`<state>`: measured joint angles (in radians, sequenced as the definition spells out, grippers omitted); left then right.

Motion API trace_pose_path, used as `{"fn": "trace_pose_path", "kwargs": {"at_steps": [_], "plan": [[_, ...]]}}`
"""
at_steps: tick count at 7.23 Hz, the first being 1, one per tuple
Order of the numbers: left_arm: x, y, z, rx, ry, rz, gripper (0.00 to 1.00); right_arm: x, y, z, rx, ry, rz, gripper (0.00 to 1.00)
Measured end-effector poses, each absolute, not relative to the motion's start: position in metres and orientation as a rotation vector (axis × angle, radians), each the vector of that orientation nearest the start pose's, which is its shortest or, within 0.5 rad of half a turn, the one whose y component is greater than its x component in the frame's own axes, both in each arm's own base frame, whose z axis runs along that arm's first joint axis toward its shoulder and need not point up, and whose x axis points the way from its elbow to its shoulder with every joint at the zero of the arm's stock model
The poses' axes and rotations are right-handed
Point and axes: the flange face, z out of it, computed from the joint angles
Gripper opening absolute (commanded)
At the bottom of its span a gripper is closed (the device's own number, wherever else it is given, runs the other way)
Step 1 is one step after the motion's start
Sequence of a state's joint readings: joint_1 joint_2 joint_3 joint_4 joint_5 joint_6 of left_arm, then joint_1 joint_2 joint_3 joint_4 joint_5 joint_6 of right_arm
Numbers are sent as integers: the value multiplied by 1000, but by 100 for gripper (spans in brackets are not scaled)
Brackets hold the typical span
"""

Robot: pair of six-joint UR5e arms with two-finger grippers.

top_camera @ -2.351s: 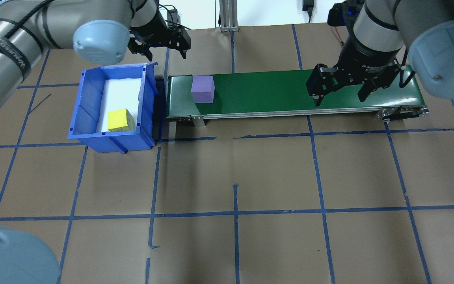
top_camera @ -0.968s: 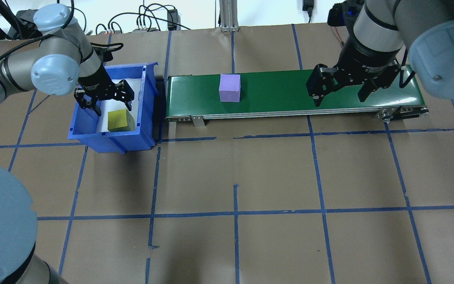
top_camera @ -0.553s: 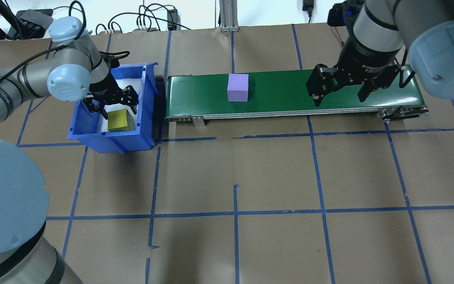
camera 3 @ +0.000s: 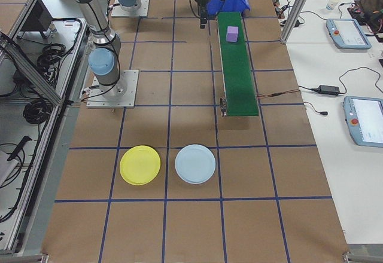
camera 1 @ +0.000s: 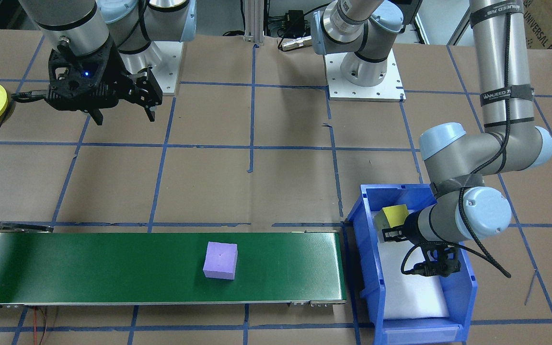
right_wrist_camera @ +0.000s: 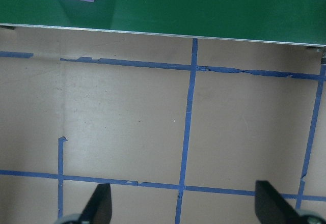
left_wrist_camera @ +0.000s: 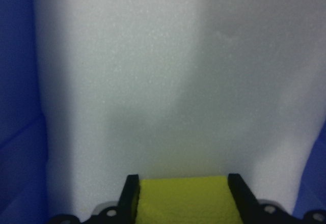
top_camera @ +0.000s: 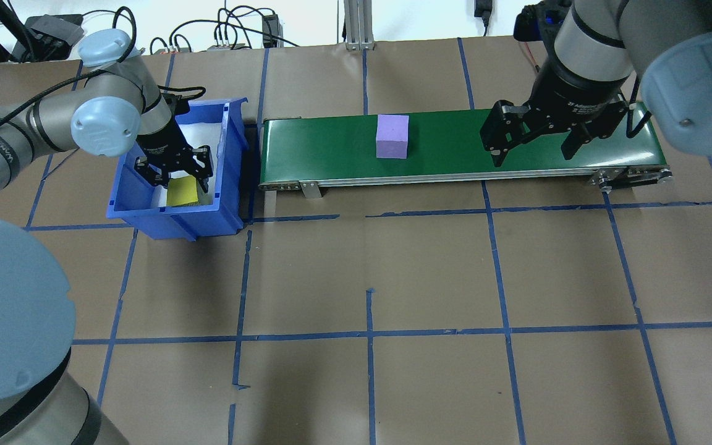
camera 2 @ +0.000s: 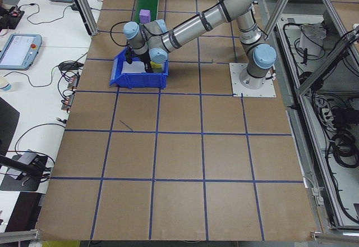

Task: Move block left to right into plate

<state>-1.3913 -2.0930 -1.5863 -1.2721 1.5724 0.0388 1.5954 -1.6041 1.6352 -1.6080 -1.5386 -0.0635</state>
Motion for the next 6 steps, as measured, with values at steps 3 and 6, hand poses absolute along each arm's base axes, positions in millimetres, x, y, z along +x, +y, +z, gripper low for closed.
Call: {"fn": "trace_pose_path", "kwargs": {"at_steps": [3,6], "plan": [[-20,-638,231,-215,3137,385,51,143,-480,479,-123,3100,-29,100],[-18,-658,315,-191,3139,88,51,73,-534,464,-71,2978,-33,100]]}}
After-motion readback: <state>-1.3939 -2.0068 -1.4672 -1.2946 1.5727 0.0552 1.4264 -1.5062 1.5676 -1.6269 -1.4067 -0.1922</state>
